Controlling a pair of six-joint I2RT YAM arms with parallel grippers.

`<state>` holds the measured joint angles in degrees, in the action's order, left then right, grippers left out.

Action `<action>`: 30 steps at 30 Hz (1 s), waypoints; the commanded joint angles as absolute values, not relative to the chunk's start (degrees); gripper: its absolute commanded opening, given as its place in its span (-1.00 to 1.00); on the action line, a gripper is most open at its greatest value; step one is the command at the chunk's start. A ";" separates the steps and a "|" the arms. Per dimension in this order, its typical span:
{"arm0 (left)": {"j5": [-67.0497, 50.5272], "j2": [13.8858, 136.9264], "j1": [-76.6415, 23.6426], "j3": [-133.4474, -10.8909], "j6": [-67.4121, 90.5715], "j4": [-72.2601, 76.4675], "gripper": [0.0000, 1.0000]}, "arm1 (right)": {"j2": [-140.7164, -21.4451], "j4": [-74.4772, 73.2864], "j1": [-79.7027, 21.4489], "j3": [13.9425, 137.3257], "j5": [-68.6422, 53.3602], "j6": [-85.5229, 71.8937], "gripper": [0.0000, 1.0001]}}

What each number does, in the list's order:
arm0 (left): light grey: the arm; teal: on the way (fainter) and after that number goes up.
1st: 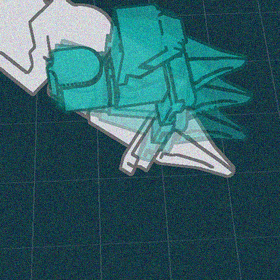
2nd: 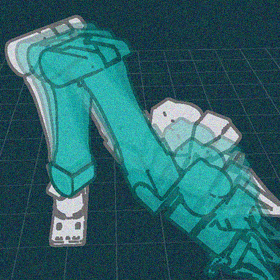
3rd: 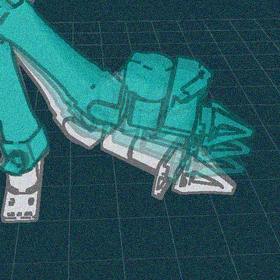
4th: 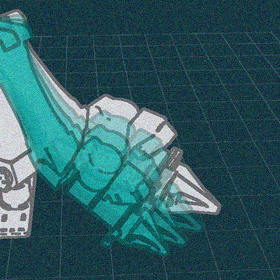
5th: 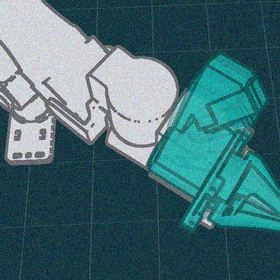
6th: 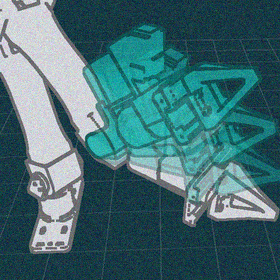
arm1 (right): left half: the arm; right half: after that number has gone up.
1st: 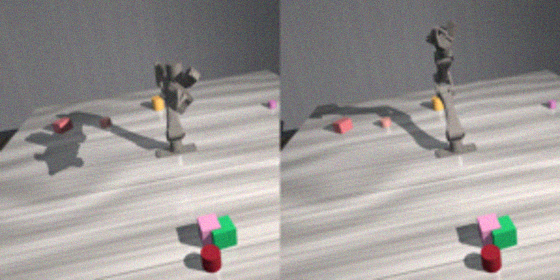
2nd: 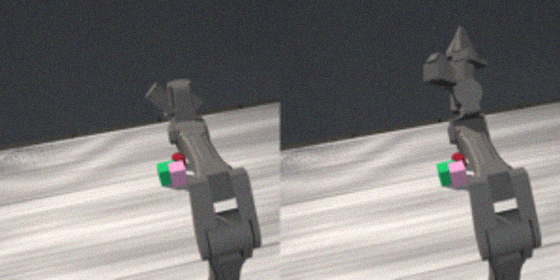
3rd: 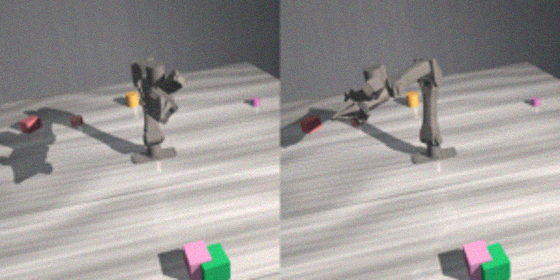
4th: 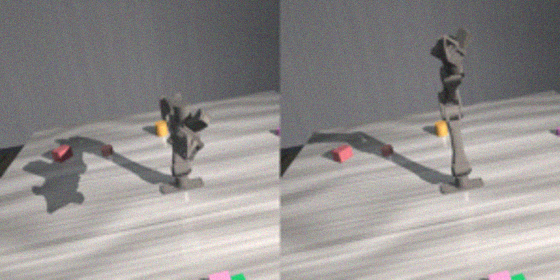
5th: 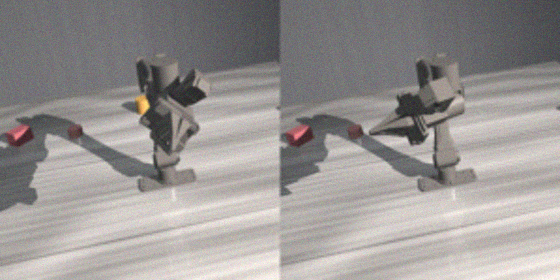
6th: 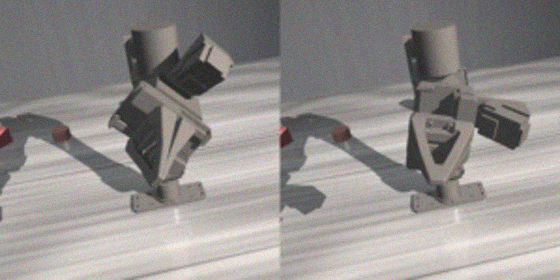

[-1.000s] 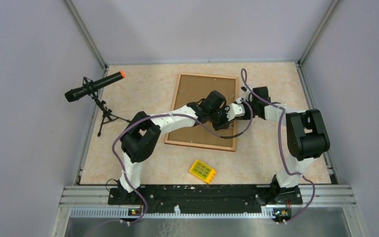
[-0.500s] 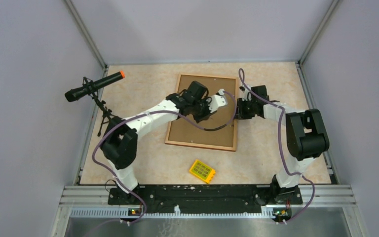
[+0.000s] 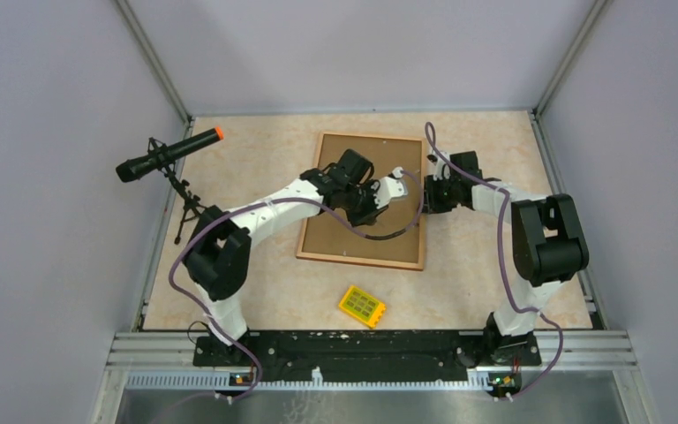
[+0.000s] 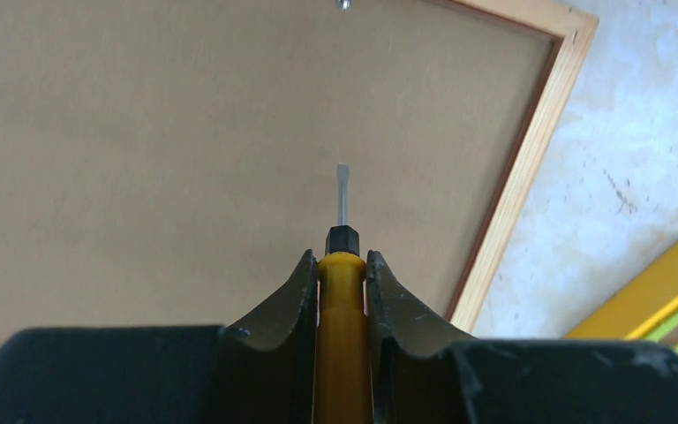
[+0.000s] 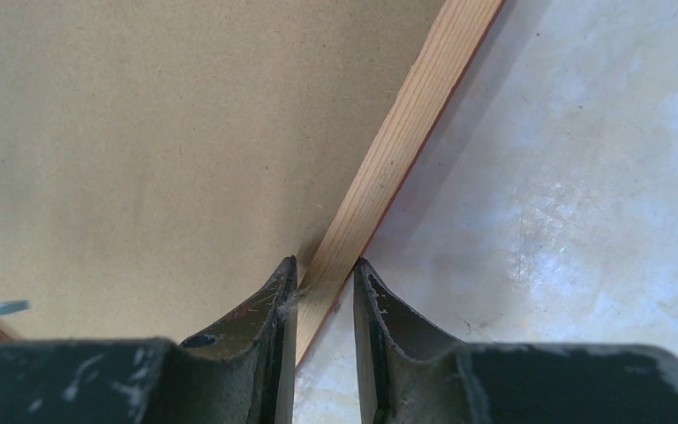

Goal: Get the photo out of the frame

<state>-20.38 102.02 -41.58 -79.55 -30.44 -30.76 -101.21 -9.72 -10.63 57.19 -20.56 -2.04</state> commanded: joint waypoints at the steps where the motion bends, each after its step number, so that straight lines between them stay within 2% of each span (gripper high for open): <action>1: -24.23 106.29 -43.85 -84.64 -28.41 -26.85 -1.00 | -102.13 -14.29 -10.71 57.06 -19.98 2.31 -0.84; 17: -28.43 117.78 -47.17 -93.85 -22.07 -20.74 -1.00 | -104.36 -14.60 -10.63 57.58 -19.89 1.54 -0.95; 30: -20.53 120.13 -47.60 -94.75 -21.09 -20.39 -1.00 | -104.70 -14.58 -10.56 57.61 -19.13 1.44 -1.00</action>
<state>-24.08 119.70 -47.44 -92.64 -22.31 -22.22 -101.75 -10.50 -10.61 57.89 -21.10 -1.50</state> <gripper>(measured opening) 0.252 0.242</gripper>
